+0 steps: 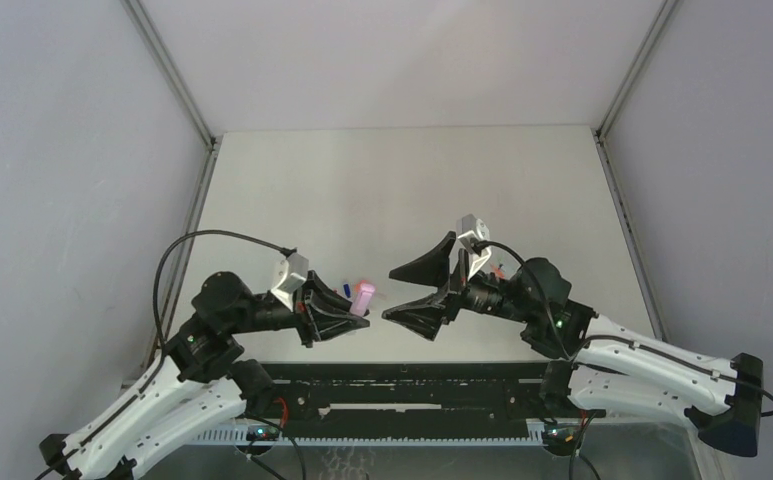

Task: Insert the pens into the pen caps
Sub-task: Press the pen cap onto the pen.

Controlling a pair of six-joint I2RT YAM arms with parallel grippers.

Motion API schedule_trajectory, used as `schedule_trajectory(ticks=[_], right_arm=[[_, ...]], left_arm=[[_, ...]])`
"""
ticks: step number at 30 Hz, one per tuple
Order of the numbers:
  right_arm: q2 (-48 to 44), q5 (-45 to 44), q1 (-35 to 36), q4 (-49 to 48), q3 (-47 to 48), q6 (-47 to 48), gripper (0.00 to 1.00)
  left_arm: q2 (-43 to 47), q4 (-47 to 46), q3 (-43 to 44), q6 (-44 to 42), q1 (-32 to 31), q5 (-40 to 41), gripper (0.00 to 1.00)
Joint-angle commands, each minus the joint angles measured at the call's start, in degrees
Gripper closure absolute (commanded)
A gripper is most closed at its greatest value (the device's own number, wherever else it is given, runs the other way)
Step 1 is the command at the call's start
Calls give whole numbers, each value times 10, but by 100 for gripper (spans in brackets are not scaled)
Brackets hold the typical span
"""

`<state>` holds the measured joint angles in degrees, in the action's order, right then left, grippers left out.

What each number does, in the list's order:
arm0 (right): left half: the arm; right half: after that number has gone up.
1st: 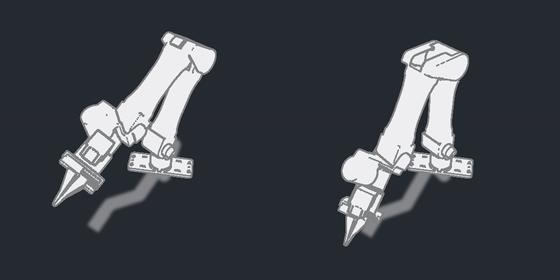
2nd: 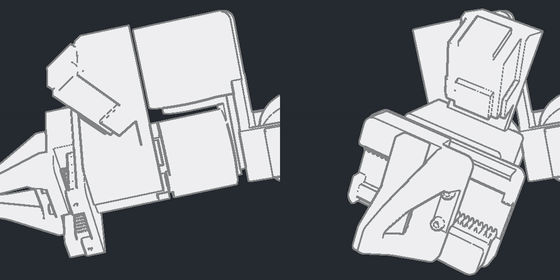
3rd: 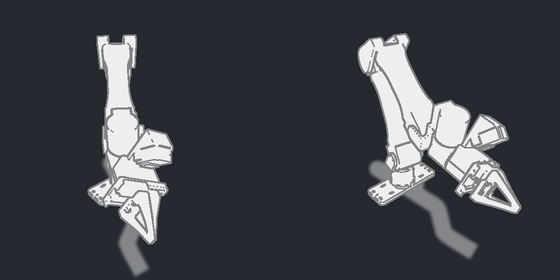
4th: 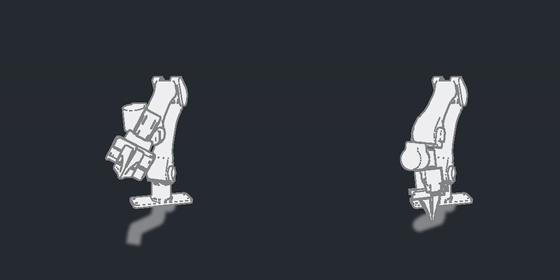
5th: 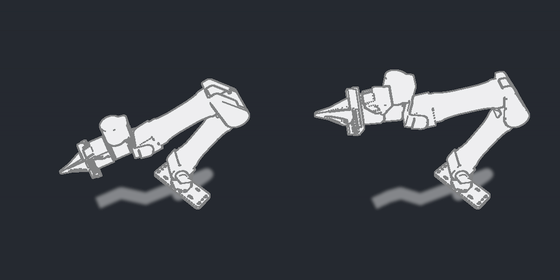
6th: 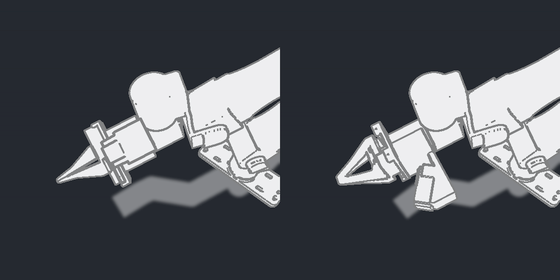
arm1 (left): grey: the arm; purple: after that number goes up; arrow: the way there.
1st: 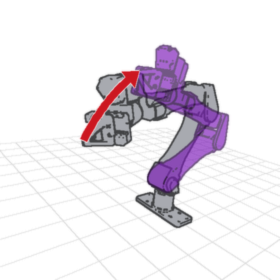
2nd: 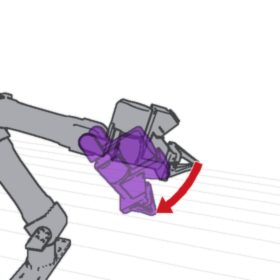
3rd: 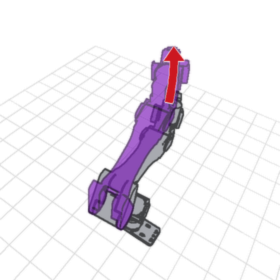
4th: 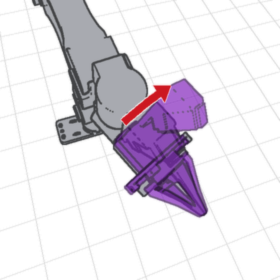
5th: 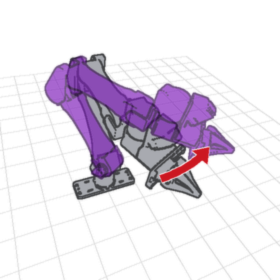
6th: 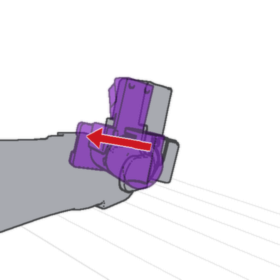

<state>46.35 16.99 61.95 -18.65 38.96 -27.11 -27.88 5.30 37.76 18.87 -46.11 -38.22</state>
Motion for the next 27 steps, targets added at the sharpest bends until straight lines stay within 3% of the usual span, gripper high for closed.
schedule_trajectory(ticks=[1,8,12,14,18,22,27], right_arm=[[23,23,-1,9,58,51,16],[85,58,-2,-21,105,63,16],[107,83,1,-30,112,58,22],[110,92,3,-28,113,55,35],[116,100,9,-13,112,51,72],[124,102,12,-8,98,33,99],[144,116,25,-9,68,11,100]], left_arm=[[-10,26,36,-44,1,-33,100],[-10,25,31,-45,1,-47,100],[-7,25,31,-45,1,-48,100],[-7,25,31,-44,1,-49,100],[-5,22,31,-44,1,-50,100],[-2,17,34,-44,1,-52,100],[12,-16,38,-25,1,-41,100]])
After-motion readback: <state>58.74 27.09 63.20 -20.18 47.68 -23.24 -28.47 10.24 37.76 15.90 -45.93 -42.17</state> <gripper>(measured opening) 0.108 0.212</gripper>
